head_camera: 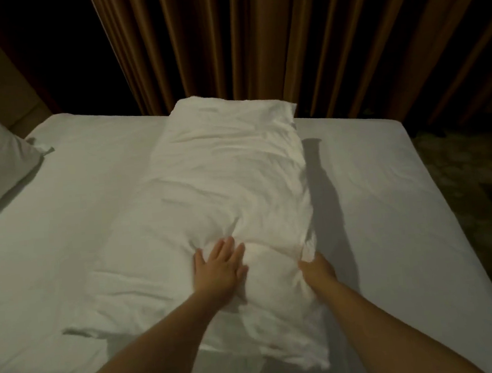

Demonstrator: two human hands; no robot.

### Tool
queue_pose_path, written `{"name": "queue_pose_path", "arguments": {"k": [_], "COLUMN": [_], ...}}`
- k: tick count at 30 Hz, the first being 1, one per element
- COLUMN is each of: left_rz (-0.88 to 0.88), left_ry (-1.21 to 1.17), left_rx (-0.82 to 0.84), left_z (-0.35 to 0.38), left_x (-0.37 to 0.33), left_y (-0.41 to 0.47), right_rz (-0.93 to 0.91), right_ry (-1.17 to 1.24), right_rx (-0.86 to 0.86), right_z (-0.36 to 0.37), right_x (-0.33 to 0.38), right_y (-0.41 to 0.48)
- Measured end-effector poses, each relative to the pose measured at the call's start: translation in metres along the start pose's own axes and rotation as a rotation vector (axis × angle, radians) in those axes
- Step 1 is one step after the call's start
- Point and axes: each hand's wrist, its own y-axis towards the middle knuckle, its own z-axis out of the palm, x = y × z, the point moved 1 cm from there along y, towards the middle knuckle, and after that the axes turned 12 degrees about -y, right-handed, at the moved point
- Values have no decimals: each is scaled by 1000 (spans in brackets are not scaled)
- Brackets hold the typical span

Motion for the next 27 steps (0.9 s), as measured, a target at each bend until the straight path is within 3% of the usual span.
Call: {"name": "queue_pose_path", "arguments": {"k": [4, 6, 9, 12, 15, 21, 24, 27], "left_rz": [-39, 41, 278, 323, 213, 34, -152, -327], "left_ry": [2, -1, 153, 155, 101, 43, -32, -57], "left_rx": [128, 175, 259, 278, 168, -28, -75, 0], "left_z": [1, 5, 13, 15, -2, -51, -50, -34], "left_x": [38, 46, 75, 114, 158, 233, 268, 310], "left_y": [-22, -43, -96, -144, -181, -196, -185, -177], "right_rz": [-74, -114, 14, 56, -159, -614, -710, -672], "right_ry": [-254, -254, -291, -440, -568, -635, -721, -832], "right_rx": [-179, -105, 78, -144, -337, -263, -207, -136], "right_z": [33, 55, 84, 94, 119, 201, 234, 259], "right_x": [34, 32, -1, 2, 47, 161, 180, 179], "right_y": [-46, -59, -77, -114, -154, -213, -216, -198]}}
